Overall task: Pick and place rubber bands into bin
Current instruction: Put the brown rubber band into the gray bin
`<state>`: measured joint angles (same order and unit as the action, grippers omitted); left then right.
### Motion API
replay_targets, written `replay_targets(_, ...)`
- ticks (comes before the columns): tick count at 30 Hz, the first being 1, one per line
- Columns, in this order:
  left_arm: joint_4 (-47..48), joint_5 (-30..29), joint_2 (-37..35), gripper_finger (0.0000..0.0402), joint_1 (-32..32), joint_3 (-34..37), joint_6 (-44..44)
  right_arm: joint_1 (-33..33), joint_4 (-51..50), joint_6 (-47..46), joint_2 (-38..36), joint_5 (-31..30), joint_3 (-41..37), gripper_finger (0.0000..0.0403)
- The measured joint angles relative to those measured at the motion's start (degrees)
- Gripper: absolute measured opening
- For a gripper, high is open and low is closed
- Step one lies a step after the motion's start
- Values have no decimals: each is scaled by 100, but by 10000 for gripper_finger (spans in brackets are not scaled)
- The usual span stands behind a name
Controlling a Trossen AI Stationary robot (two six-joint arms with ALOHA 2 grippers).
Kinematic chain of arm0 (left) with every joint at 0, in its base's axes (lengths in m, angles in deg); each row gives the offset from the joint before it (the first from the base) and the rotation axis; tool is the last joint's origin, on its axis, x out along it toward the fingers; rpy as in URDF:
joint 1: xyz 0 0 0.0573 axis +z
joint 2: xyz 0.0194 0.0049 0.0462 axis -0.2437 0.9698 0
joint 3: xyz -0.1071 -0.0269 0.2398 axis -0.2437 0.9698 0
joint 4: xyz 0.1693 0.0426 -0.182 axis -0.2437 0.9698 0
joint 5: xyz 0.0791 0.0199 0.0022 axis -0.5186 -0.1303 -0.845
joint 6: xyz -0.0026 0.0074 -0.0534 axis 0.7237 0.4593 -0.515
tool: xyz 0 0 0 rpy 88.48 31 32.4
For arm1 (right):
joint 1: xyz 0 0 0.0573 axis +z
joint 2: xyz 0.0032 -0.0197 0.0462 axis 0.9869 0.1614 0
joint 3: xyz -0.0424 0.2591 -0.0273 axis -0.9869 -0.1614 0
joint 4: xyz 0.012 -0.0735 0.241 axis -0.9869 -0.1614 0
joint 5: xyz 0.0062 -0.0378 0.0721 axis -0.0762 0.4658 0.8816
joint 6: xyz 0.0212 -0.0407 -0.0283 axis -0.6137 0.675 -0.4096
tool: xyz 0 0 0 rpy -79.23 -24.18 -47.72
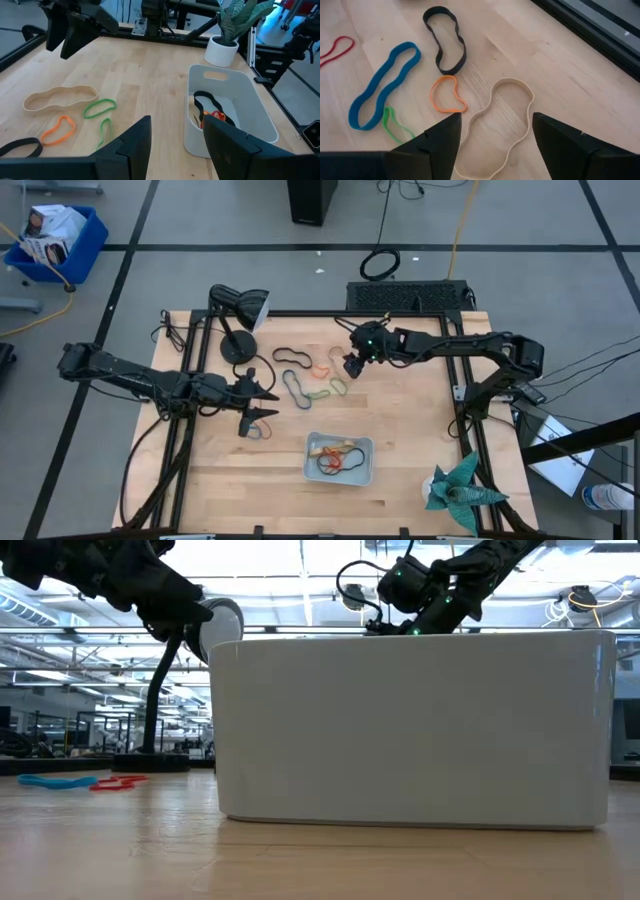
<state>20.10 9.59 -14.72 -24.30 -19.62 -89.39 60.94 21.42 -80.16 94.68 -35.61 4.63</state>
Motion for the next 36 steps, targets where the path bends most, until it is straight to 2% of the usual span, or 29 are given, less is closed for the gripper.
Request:
replay_targets(7, 1, -4, 0, 184, 0, -2, 219, -4, 12, -337, 104, -62, 0, 233)
replay_targets(13, 0, -4, 0, 184, 0, -2, 257, 33, 18, -267, 609, -633, 0, 216)
replay_targets(29, 2, -7, 0, 184, -2, -2, 276, 31, 25, -1049, 1450, -610, 0, 211)
replay_targets(36, 4, -9, 0, 184, -2, -2, 295, 35, -50, -1052, 1523, -592, 0, 178)
